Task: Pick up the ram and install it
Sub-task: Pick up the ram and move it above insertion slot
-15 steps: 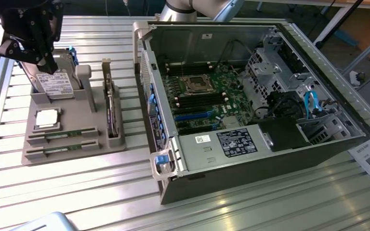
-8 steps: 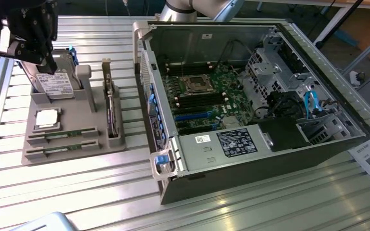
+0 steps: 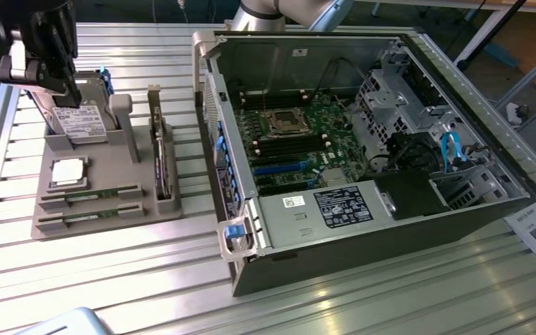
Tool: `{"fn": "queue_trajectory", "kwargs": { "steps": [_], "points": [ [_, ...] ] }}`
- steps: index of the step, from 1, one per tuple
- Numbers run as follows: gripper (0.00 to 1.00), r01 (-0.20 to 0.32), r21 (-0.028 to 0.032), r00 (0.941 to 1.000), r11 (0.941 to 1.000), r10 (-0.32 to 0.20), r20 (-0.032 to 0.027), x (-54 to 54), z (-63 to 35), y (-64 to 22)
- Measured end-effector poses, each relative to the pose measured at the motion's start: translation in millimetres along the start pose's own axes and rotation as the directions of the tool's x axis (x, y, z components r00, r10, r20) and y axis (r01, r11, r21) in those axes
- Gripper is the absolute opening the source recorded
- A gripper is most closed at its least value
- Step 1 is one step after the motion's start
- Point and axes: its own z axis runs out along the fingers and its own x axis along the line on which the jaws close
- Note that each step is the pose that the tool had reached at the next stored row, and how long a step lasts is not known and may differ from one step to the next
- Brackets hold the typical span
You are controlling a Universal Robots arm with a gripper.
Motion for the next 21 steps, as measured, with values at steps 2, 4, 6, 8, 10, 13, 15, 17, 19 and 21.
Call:
{"fn": "queue_trajectory", "kwargs": {
  "steps": [2, 4, 6, 8, 10, 13, 15, 17, 19, 21],
  "points": [
    [0.10, 0.001, -0.0001, 1.0000, 1.0000, -0.001, -0.0001, 0.0, 0.0, 0.0],
    [0.10, 0.010, -0.0003, 0.9999, 0.9999, -0.010, -0.0005, 0.0, 0.0, 0.0],
    [0.10, 0.031, -0.0007, 0.9995, 0.9995, -0.031, -0.0013, 0.0, 0.0, 0.0],
    [0.10, 0.050, -0.0012, 0.9987, 0.9988, -0.050, -0.0022, 0.1, 0.0, 0.0],
    [0.10, 0.051, -0.0013, 0.9987, 0.9987, -0.051, -0.0023, 0.1, 0.0, 0.0],
    [0.10, 0.051, -0.0012, 0.9987, 0.9987, -0.051, -0.0023, 0.1, 0.0, 0.0],
    [0.10, 0.051, -0.0013, 0.9987, 0.9987, -0.051, -0.0023, 0.1, 0.0, 0.0],
    [0.10, 0.051, -0.0013, 0.9987, 0.9987, -0.051, -0.0022, 0.4, 0.0, 0.0],
    [0.10, 0.051, -0.0012, 0.9987, 0.9987, -0.051, -0.0022, 1.1, 0.0, -0.2],
    [0.10, 0.051, -0.0012, 0.9987, 0.9987, -0.051, -0.0023, 2.1, 0.0, -0.3]
  ]
}}
